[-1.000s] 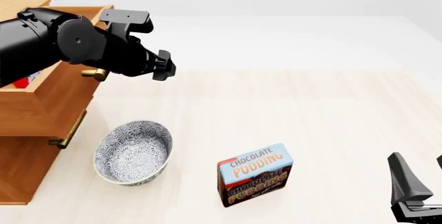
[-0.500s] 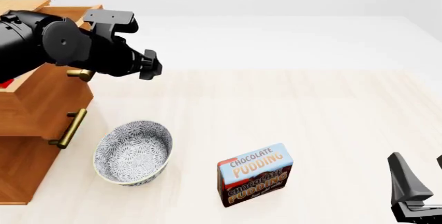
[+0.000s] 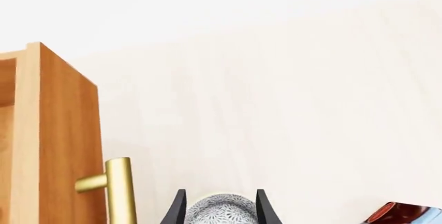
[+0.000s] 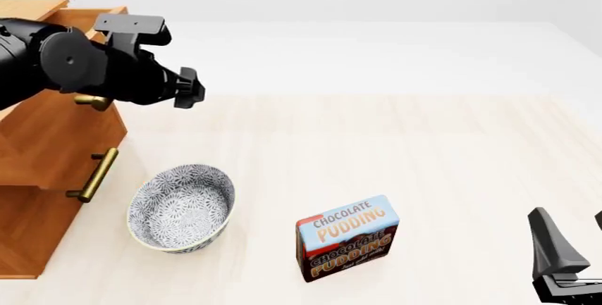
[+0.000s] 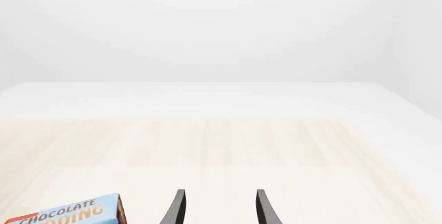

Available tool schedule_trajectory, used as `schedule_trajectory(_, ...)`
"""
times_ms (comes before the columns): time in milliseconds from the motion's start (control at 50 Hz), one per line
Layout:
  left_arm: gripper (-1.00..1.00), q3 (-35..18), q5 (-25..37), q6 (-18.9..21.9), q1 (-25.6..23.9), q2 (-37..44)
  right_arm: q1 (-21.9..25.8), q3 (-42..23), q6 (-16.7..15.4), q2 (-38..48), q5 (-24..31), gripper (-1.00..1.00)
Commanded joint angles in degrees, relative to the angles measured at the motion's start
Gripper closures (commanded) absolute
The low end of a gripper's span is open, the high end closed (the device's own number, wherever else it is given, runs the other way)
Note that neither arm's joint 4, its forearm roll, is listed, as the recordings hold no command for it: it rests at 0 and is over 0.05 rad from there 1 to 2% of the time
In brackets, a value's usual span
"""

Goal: Put the butter at the back in the top drawer of the cabinet and close it.

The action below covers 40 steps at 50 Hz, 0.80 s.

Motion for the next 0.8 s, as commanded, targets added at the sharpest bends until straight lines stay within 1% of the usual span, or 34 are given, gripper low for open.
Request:
schedule_trajectory(20,-1.0,2.41,-0.13,-0.2,1.44,-0.79,0.0,0.0,0.0,0.0,0.0,-1.0)
schedule_trajectory(360,-1.0,2.3,-0.91,-0.3,3.2,0.17,0.0,0.0,0.0,0.0,0.0,-1.0)
schedule_trajectory(800,-1.0,2.78,-0.89,-0.38,5.51,-0.91,0.0,0.0,0.0,0.0,0.0,-1.0)
